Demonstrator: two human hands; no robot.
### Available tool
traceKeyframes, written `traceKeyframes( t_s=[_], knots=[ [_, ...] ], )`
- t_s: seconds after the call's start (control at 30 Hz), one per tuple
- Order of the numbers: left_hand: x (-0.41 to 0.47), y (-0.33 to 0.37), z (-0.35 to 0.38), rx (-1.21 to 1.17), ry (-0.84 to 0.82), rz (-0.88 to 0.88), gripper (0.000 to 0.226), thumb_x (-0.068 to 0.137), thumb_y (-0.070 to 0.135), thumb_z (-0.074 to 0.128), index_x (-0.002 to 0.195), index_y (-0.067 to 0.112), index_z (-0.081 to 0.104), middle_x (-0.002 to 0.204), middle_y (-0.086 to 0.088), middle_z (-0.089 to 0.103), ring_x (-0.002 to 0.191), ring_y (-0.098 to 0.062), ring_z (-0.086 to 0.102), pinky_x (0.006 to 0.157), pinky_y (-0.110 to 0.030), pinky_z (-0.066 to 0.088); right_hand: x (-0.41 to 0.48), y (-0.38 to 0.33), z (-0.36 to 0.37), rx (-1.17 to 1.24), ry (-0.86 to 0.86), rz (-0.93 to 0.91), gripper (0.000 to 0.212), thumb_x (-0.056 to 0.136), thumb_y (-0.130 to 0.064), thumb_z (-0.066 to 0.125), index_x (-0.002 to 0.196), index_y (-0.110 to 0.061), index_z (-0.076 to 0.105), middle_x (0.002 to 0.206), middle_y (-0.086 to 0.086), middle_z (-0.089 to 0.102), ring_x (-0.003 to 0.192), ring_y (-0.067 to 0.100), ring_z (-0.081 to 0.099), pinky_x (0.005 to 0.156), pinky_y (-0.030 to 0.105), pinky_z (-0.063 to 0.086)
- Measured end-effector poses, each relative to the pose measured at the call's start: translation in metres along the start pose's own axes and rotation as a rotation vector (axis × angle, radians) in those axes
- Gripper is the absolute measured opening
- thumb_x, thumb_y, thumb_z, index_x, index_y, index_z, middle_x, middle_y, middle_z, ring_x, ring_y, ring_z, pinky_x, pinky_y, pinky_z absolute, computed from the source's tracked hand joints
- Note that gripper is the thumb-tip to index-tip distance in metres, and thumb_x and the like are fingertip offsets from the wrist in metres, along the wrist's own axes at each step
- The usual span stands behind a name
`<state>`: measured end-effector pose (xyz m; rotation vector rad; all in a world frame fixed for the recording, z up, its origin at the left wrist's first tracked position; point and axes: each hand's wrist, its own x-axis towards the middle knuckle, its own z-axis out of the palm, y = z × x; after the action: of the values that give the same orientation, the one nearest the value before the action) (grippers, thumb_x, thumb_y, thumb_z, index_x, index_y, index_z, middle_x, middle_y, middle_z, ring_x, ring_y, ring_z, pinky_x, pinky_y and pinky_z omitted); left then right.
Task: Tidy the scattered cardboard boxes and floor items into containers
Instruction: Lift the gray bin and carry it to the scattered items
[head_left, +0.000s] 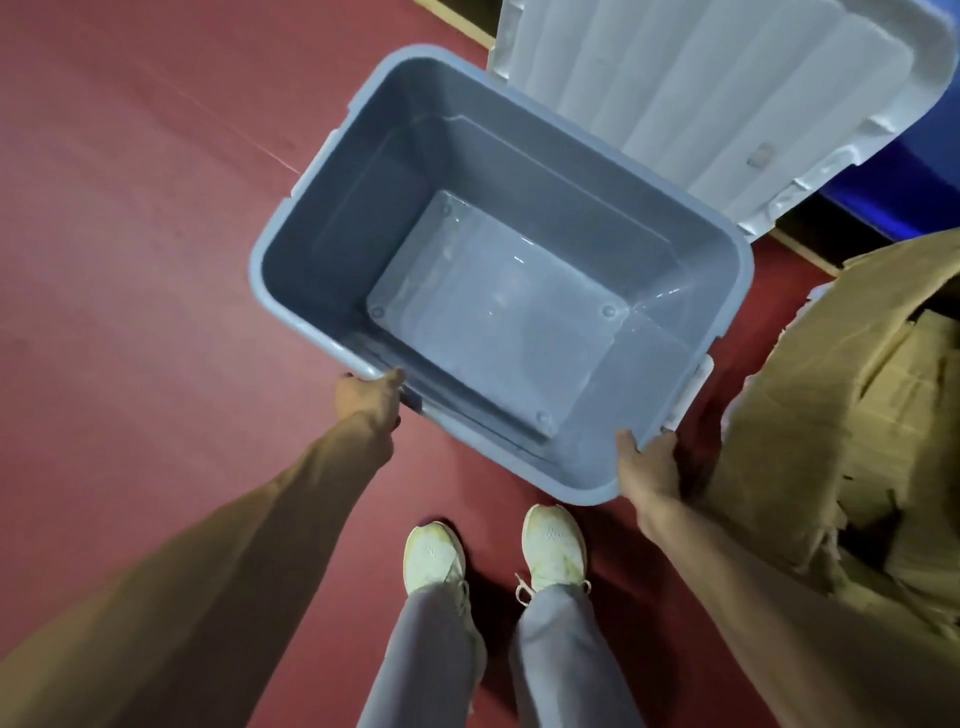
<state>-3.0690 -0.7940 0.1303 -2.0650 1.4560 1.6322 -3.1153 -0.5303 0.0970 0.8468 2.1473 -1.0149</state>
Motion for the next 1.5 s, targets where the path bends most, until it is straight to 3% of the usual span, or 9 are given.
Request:
traceKeyframes(
  t_s=[0.2, 0.3, 0.37, 0.5, 0.6, 0.77, 1.13, 1.3, 1.5],
  knots=[
    [-0.011, -0.006, 0.01, -0.156, 0.032, -0.009, 0.023, 0.082, -0.008, 0.059, 0.101, 0.003, 0.053, 0.077, -0.008, 0.059, 0.063, -0.023, 0.059, 0.065, -0.034, 0.059, 0.008, -0.007, -0.001, -0.028, 0.176, -0.071, 0.047, 0.098, -0.019, 0.046, 0.14, -0.005, 0.03, 0.129, 0.024, 0.055, 0.116, 0.04, 0.055, 0.099, 0.043, 0.043],
    [-0.013, -0.008, -0.005, 0.032, -0.114, -0.067, 0.004, 0.085, 0.007, 0.059, 0.082, 0.004, 0.06, 0.08, -0.012, 0.066, 0.063, -0.025, 0.065, 0.063, -0.032, 0.056, 0.013, -0.021, -0.015, -0.102, 0.168, -0.064, 0.044, 0.098, -0.019, 0.046, 0.137, -0.003, 0.032, 0.129, 0.024, 0.054, 0.117, 0.04, 0.054, 0.098, 0.042, 0.042],
    [-0.005, 0.001, -0.024, 0.305, -0.093, 0.016, 0.022, 0.082, 0.026, 0.061, 0.075, 0.006, 0.066, 0.08, -0.012, 0.071, 0.066, -0.029, 0.069, 0.066, -0.032, 0.054, 0.023, -0.036, -0.023, -0.165, 0.187, -0.101, 0.045, 0.098, -0.019, 0.046, 0.137, -0.001, 0.033, 0.13, 0.025, 0.054, 0.118, 0.041, 0.052, 0.099, 0.041, 0.041],
    [0.024, 0.033, -0.057, 0.599, 0.319, 0.391, 0.03, 0.077, 0.035, 0.064, 0.09, 0.008, 0.062, 0.102, -0.017, 0.06, 0.096, -0.035, 0.059, 0.087, -0.04, 0.05, 0.048, -0.062, -0.033, -0.216, 0.214, -0.131, 0.047, 0.097, -0.021, 0.046, 0.139, -0.004, 0.033, 0.133, 0.026, 0.05, 0.122, 0.042, 0.048, 0.104, 0.042, 0.035],
    [0.053, 0.053, -0.064, 0.504, 0.28, 0.488, 0.055, 0.08, 0.02, 0.068, 0.128, 0.004, 0.046, 0.13, -0.019, 0.043, 0.112, -0.033, 0.053, 0.098, -0.04, 0.044, 0.06, -0.068, -0.032, -0.194, 0.228, -0.145, 0.047, 0.094, -0.025, 0.049, 0.136, -0.007, 0.039, 0.128, 0.024, 0.055, 0.117, 0.04, 0.052, 0.103, 0.044, 0.039],
    [0.063, 0.064, -0.059, 0.411, 0.156, 0.443, 0.041, 0.078, -0.013, 0.048, 0.113, 0.009, 0.049, 0.094, -0.008, 0.051, 0.084, -0.021, 0.049, 0.064, -0.028, 0.043, 0.065, -0.057, -0.029, -0.096, 0.289, -0.119, 0.046, 0.086, -0.033, 0.061, 0.119, -0.002, 0.059, 0.116, 0.022, 0.065, 0.107, 0.039, 0.06, 0.098, 0.046, 0.047],
    [-0.011, 0.031, -0.154, 0.436, 0.333, 0.108, 0.034, 0.086, -0.001, 0.047, 0.119, -0.007, 0.051, 0.118, -0.026, 0.055, 0.104, -0.039, 0.055, 0.075, -0.034, 0.04, -0.016, -0.125, -0.043, -0.41, 0.199, -0.244, 0.04, 0.091, -0.032, 0.054, 0.118, -0.004, 0.058, 0.118, 0.025, 0.062, 0.111, 0.044, 0.057, 0.096, 0.047, 0.046],
    [-0.088, 0.011, -0.248, 0.26, 0.404, 0.03, 0.03, 0.077, -0.006, 0.056, 0.107, -0.008, 0.057, 0.093, -0.018, 0.052, 0.084, -0.03, 0.052, 0.07, -0.03, 0.038, -0.111, -0.185, -0.043, -0.514, 0.108, -0.389, 0.039, 0.092, -0.031, 0.054, 0.122, -0.007, 0.058, 0.122, 0.024, 0.061, 0.115, 0.042, 0.054, 0.095, 0.043, 0.043],
    [-0.201, -0.037, -0.377, -0.095, 0.551, -0.032, 0.037, 0.07, -0.005, 0.065, 0.106, -0.006, 0.062, 0.099, -0.026, 0.065, 0.077, -0.027, 0.056, 0.067, -0.036, 0.048, -0.252, -0.229, -0.035, -0.69, -0.056, -0.659, 0.038, 0.09, -0.025, 0.056, 0.119, 0.0, 0.056, 0.116, 0.028, 0.062, 0.109, 0.044, 0.058, 0.089, 0.043, 0.046]
  ],
)
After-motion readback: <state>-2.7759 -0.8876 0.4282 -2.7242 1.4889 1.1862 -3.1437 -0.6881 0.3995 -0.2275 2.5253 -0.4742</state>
